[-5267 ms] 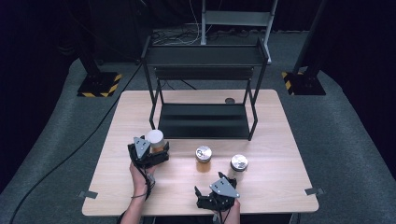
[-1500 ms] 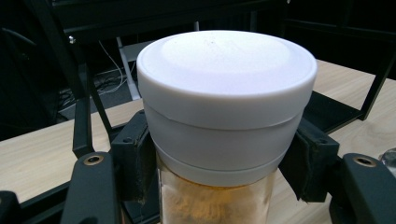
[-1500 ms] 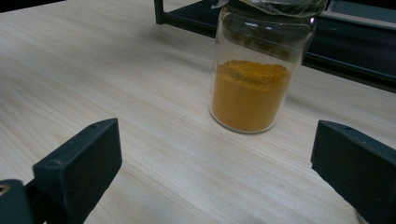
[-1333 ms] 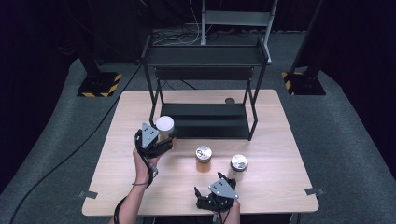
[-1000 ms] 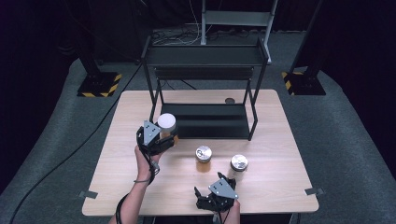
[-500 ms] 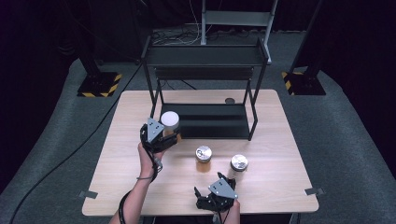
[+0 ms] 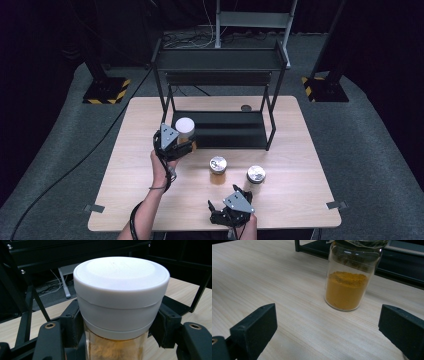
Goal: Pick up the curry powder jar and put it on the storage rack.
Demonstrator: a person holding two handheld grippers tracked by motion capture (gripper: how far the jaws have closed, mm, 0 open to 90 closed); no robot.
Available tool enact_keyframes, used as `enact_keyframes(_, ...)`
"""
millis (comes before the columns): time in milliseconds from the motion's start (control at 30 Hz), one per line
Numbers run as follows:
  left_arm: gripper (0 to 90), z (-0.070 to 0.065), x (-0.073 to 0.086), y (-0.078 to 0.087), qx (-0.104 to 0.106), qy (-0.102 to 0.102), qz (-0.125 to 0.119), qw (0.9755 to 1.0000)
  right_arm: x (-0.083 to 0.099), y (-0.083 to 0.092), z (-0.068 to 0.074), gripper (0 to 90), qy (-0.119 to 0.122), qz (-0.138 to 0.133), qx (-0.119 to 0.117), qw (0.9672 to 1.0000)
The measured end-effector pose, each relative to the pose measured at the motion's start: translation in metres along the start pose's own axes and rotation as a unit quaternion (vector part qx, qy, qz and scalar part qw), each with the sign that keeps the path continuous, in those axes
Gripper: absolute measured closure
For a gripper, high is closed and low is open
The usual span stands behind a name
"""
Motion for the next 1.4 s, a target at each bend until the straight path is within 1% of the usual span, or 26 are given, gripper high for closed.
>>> enact_keyframes(433, 35.2, 0.002, -0.003, -0.005, -0.001, 0.0, 0.0, 1.0, 0.0, 0.0, 0.0, 1.5, 0.001, 0.0, 0.002, 1.0)
enact_keyframes(1067, 35.2, 0.006, 0.0, -0.017, -0.007, 0.002, 0.008, 0.9999, 0.0, 0.0, 0.0, 1.5, 0.002, 0.001, 0.001, 1.0)
enact_keyframes(1400, 35.2, 0.007, 0.001, -0.022, -0.009, 0.003, 0.01, 0.9999, 0.0, 0.0, 0.0, 1.6, 0.001, 0.002, 0.005, 1.0)
Point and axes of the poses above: each handheld gripper's, and its own axes: y roughly backward along the jaws, x roughly out of its underside, z roughly to its left, the point moved 10 cm from there along -y, roughly forward along the jaws, and after that the axes turned 12 degrees about -x, right-handed, at the moved point
